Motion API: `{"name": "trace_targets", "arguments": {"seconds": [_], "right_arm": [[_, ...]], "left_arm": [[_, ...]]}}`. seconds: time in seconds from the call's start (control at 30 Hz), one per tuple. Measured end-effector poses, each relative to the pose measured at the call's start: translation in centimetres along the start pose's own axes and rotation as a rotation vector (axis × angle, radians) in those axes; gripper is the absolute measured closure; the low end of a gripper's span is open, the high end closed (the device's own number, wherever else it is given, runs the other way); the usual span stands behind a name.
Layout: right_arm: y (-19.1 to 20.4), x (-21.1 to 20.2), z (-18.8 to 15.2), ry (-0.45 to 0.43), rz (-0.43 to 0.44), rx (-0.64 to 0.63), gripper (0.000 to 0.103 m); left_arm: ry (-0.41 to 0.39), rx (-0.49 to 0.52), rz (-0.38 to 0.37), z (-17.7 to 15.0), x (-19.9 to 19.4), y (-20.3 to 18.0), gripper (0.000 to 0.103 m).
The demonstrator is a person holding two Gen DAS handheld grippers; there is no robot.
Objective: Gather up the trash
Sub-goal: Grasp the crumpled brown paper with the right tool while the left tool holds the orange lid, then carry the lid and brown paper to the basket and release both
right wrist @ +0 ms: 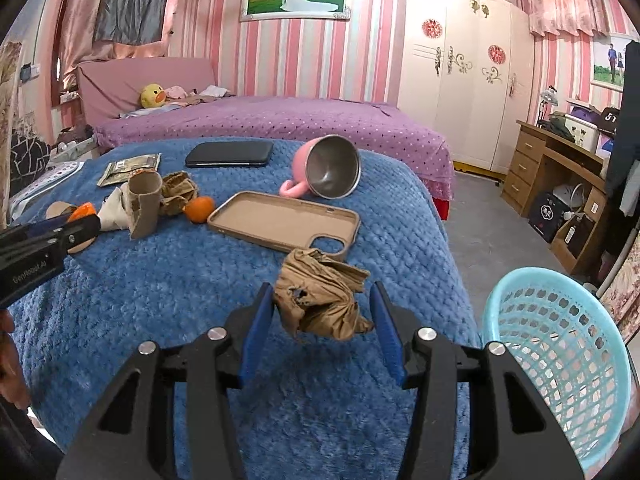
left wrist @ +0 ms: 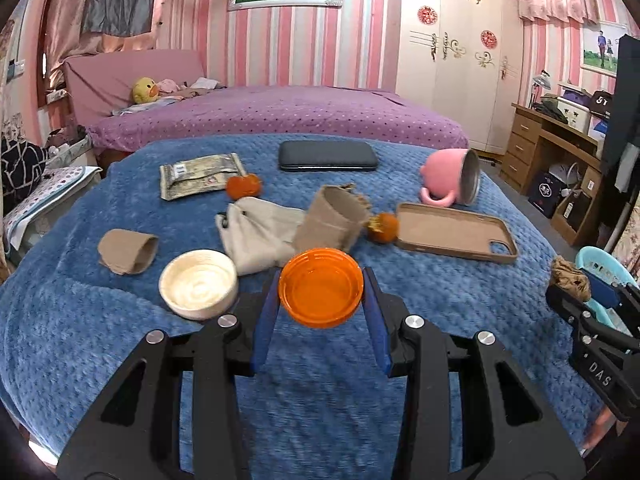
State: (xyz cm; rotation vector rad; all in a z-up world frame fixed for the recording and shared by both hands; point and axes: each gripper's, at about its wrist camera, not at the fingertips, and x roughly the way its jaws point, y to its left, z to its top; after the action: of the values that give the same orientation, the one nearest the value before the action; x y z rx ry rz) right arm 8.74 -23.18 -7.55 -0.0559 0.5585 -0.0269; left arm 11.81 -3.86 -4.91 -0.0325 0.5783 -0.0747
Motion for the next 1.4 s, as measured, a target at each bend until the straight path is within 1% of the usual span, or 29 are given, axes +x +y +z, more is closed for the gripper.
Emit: {"name": "trace_targets", "arguments": {"seconds": [0.2, 0.37, 0.6, 0.83, 0.97, 1.07, 1.13, 1.17, 1.27, 1.33, 1.37, 1.4], "right_arm": [[-1.1, -0.4, -0.3, -0.01, -0.003, 0.004, 0.054], [-2.8, -0.9, -0.5, -0.015, -0.016, 0.019, 0.053], [-6.6, -1.9, -0.8, -0.025, -0.045, 0.07, 0.053], [-10.6, -2.6, -1.2, -0.026, -0.064, 0.142, 0.053], [-13.0, -3.1, -1.3, -0.018, -0.102, 0.16, 0.053], [-15.6, -3.6, -1.3, -0.004, -0.136, 0.177, 0.053], [-17.1, -3.8, -1.3, 0.004, -0.163, 0.175, 0.053], [-17.9, -4.0, -1.3, 0.008, -0.178, 0.171, 0.052], [-20.6, -4.4, -1.6, 0.021, -0.227, 0.169, 0.052], [-22.8, -4.8, -1.9, 0.027, -0.251, 0.186, 0.052], [-23.9, -5.0, -2.2, 0.031, -0.264, 0.195, 0.052], [-24.5, -5.0, -2.3, 0.034, -0.273, 0.2, 0.052]], "left_arm": [[0.002, 0.01, -0.008, -0.4, 0.1, -1.6, 0.064], [0.0, 0.021, -0.011, -0.6, 0.1, -2.6, 0.064], [-0.003, 0.047, -0.023, -0.8, 0.2, -4.4, 0.064], [-0.008, 0.077, -0.046, -0.4, 0.4, -7.4, 0.064], [-0.027, 0.106, -0.073, 0.1, -0.3, -9.6, 0.064], [-0.042, 0.152, -0.088, 0.3, -0.7, -12.0, 0.064], [-0.038, 0.163, -0.114, 0.5, -0.7, -13.7, 0.064], [-0.03, 0.163, -0.142, 0.6, -0.6, -15.0, 0.064], [-0.014, 0.179, -0.197, 0.4, -0.4, -18.2, 0.064], [0.012, 0.189, -0.243, -0.1, -0.1, -20.5, 0.064], [0.035, 0.193, -0.28, -0.4, 0.1, -22.1, 0.064], [0.045, 0.195, -0.297, -0.6, 0.2, -22.9, 0.064]]}}
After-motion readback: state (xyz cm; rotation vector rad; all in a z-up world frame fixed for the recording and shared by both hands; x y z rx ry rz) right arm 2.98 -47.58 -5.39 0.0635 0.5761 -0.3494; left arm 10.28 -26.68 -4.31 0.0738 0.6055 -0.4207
